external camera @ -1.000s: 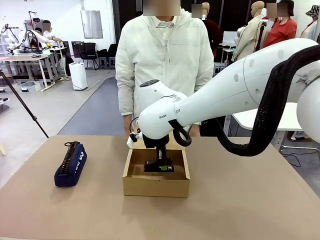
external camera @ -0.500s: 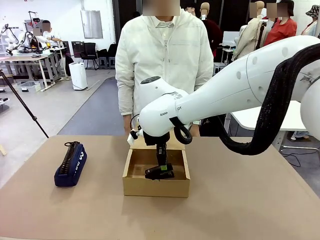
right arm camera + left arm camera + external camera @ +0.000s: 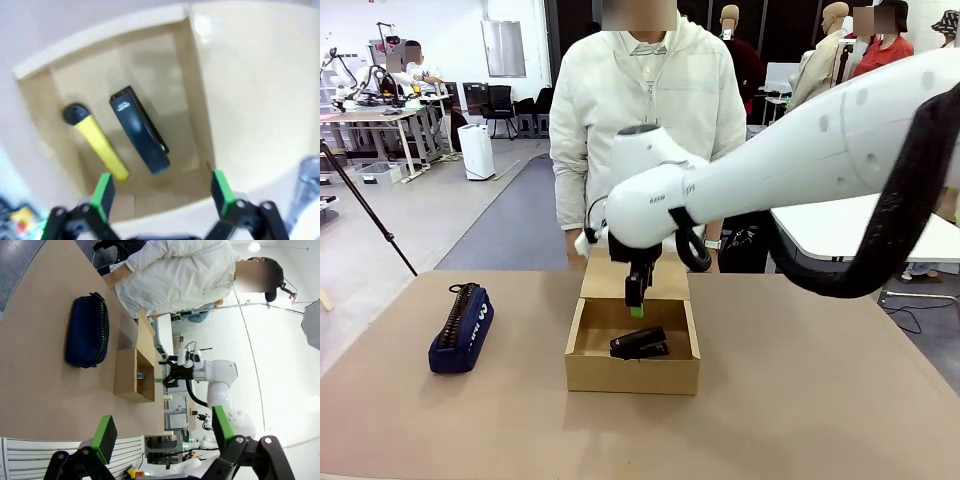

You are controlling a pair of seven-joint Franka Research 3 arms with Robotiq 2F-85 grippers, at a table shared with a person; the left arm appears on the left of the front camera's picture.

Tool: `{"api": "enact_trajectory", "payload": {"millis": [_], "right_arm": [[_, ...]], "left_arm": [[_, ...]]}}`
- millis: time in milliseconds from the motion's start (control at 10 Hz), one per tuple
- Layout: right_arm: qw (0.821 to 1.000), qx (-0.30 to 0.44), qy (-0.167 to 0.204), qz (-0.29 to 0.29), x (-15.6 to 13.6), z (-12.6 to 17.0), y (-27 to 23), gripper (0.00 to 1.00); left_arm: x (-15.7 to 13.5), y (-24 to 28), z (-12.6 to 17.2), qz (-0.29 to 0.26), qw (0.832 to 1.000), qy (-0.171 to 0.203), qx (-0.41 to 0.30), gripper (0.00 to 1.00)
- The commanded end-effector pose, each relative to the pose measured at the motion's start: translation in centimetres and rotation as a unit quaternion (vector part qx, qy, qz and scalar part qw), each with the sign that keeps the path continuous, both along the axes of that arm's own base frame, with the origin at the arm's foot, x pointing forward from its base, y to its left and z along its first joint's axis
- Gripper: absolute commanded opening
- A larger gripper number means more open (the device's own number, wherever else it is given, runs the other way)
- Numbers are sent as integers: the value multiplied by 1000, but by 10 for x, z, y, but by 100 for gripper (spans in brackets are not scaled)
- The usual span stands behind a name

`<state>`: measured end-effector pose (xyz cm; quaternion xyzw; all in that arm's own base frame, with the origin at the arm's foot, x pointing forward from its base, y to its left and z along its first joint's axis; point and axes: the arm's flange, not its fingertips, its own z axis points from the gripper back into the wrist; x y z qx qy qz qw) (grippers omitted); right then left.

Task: Pack the items into the box.
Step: Pick up the item indicated by the person and place it inside the Mailer Box.

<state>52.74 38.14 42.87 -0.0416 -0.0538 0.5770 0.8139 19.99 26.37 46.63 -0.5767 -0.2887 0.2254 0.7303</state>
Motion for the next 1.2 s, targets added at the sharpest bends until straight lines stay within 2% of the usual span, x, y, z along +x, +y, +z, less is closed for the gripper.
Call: {"api": "enact_trajectory", "payload": {"millis": [0, 100, 200, 400, 500, 600, 700, 900, 1000, 1100], "right_arm": [[992, 47, 10, -114, -40, 57, -43, 100], [969, 92, 44, -223, -61, 94, -78, 100], [936, 150, 76, -310, -85, 119, -118, 100], [864, 254, 102, -421, -141, 142, -212, 100], [825, 293, 123, -468, -168, 144, -257, 100], [783, 350, 169, -486, -192, 135, -305, 100], [740, 425, 191, -484, -209, 120, -353, 100], [636, 576, 215, -466, -226, 78, -430, 100], [609, 616, 208, -456, -227, 62, -443, 100], [586, 621, 217, -473, -215, 51, -446, 100]], "left_arm": [[-1, 2, 1, 1, 1000, -13, -4, 100], [-1, 2, 1, 1, 1000, -13, -4, 100], [-1, 2, 1, 1, 1000, -13, -4, 100], [-1, 2, 1, 1, 1000, -13, -4, 100], [-1, 2, 1, 1, 1000, -13, -4, 100], [-1, 2, 1, 1, 1000, -13, -4, 100], [-1, 2, 1, 1, 1000, -13, -4, 100], [-1, 2, 1, 1, 1000, -13, -4, 100], [-1, 2, 1, 1, 1000, -13, -4, 100], [-1, 2, 1, 1, 1000, -13, -4, 100]]}}
